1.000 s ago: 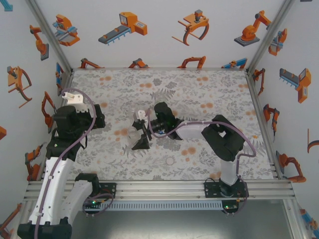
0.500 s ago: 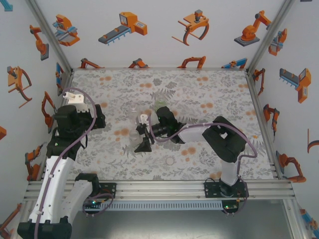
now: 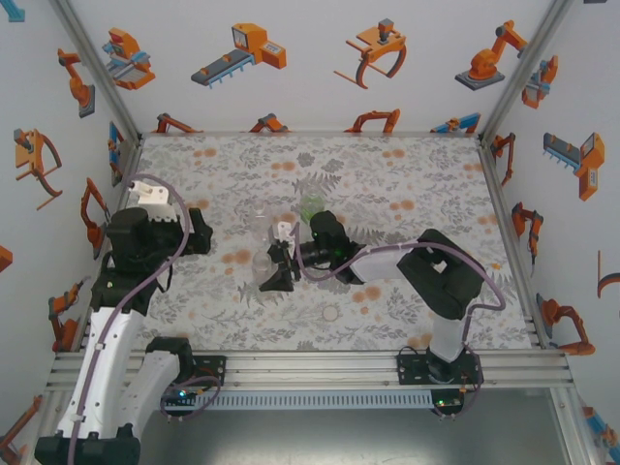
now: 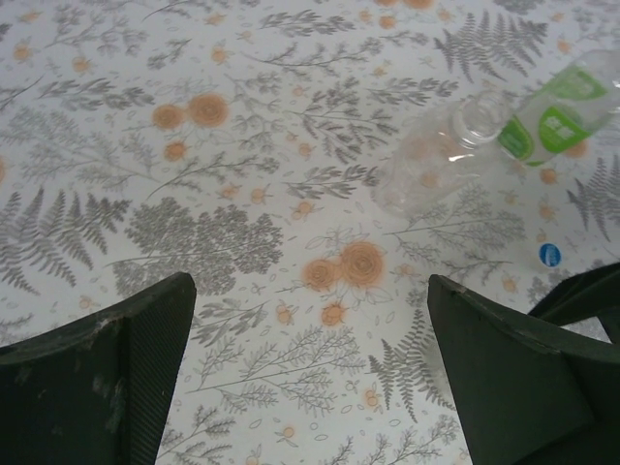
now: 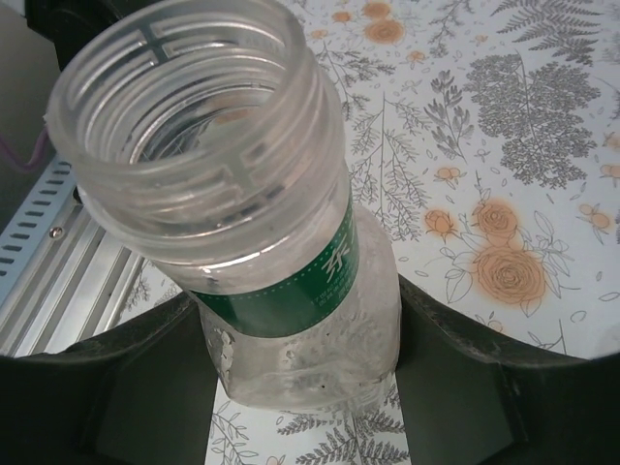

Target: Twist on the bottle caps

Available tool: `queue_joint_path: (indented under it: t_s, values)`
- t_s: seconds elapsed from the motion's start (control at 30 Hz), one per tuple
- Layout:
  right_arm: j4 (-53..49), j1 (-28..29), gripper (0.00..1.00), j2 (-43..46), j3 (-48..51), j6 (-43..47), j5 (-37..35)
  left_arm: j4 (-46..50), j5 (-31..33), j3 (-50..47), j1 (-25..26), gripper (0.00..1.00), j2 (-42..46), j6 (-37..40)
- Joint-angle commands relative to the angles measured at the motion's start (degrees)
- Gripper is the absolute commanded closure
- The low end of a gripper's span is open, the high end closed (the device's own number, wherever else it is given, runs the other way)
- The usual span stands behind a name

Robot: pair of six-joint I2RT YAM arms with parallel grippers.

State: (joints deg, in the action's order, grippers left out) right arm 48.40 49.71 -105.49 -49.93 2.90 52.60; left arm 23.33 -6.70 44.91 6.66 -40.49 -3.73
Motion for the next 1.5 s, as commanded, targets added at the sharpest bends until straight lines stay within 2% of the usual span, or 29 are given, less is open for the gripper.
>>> queue_joint_path:
  t_s: [0.0,0.13,0.33,0.7,0.97,1.17,1.47]
  values:
    - [4.06,0.33,0.48,4.53,1.19,-1.38,-2.8,-4.88,-9.26,-1.97,-0.33,0.03,2.58,2.0]
    - [4.07,-0.04,0.49,8.95,2.87,-2.87,-6.72,-11.53,-19.6,-4.9,-0.33,0.03,5.68,1.63]
    - [4.01,-1.19,0.5,16.71,4.4,-5.78,-8.93,-21.21,-34.11,-8.33,-0.15,0.03,8.83,-0.97]
    - [3.22,-2.17,0.5,27.18,4.12,-8.93,-10.33,-38.08,-48.55,-13.37,1.48,0.03,13.04,-7.12]
    - [2.83,-2.07,0.51,28.63,-0.12,-12.62,-7.94,-46.52,-55.15,-15.03,4.02,0.03,11.89,-11.81]
    - [2.83,0.13,0.52,27.24,-4.14,-14.94,-6.42,-45.07,-57.19,-14.41,6.85,0.03,10.61,-10.26]
    - [7.17,3.43,0.53,24.16,-8.49,-22.15,-5.29,-39.49,-56.8,-13.36,8.42,0.03,10.95,-5.79]
